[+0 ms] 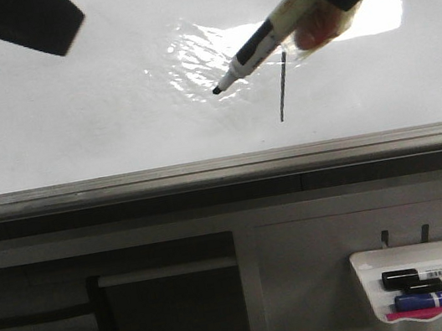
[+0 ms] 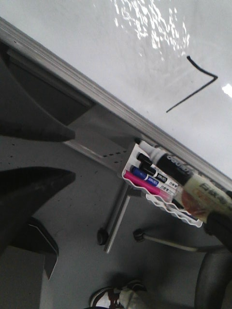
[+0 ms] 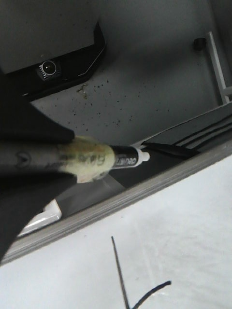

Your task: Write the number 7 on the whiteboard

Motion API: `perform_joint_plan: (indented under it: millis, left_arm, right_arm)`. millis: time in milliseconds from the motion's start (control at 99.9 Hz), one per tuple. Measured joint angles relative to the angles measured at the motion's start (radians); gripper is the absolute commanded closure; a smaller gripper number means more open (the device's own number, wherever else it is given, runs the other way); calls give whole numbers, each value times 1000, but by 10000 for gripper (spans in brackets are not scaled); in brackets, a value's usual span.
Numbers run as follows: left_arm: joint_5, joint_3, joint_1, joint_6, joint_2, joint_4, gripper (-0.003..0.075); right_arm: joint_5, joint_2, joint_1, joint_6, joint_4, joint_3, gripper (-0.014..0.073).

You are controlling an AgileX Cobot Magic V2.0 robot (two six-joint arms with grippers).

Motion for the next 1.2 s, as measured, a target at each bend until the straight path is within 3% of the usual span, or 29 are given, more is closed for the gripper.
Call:
perform_joint_plan:
  millis: [320, 391, 511, 581, 741, 1202]
  left_arm:
    - [-24, -69, -63, 79, 141, 0, 579]
    - [-40, -71, -78, 111, 152, 0, 513]
    - [-69, -71, -104, 165, 165, 0, 316]
    - [-97, -71, -117, 181, 167, 0, 260]
    - [-157, -71, -126, 195, 175, -5, 261]
    - [-203, -73, -151, 299, 275, -8, 261]
  right_arm:
    - [3, 0, 29, -149, 0, 0, 650]
    - [3, 0, 29, -153, 0, 0, 650]
    - [3, 0, 29, -160, 0, 0, 650]
    - [3, 0, 29, -161, 0, 0, 650]
    - [3, 0, 29, -182, 0, 0, 650]
    - [-24, 0, 30, -404, 0, 0, 650]
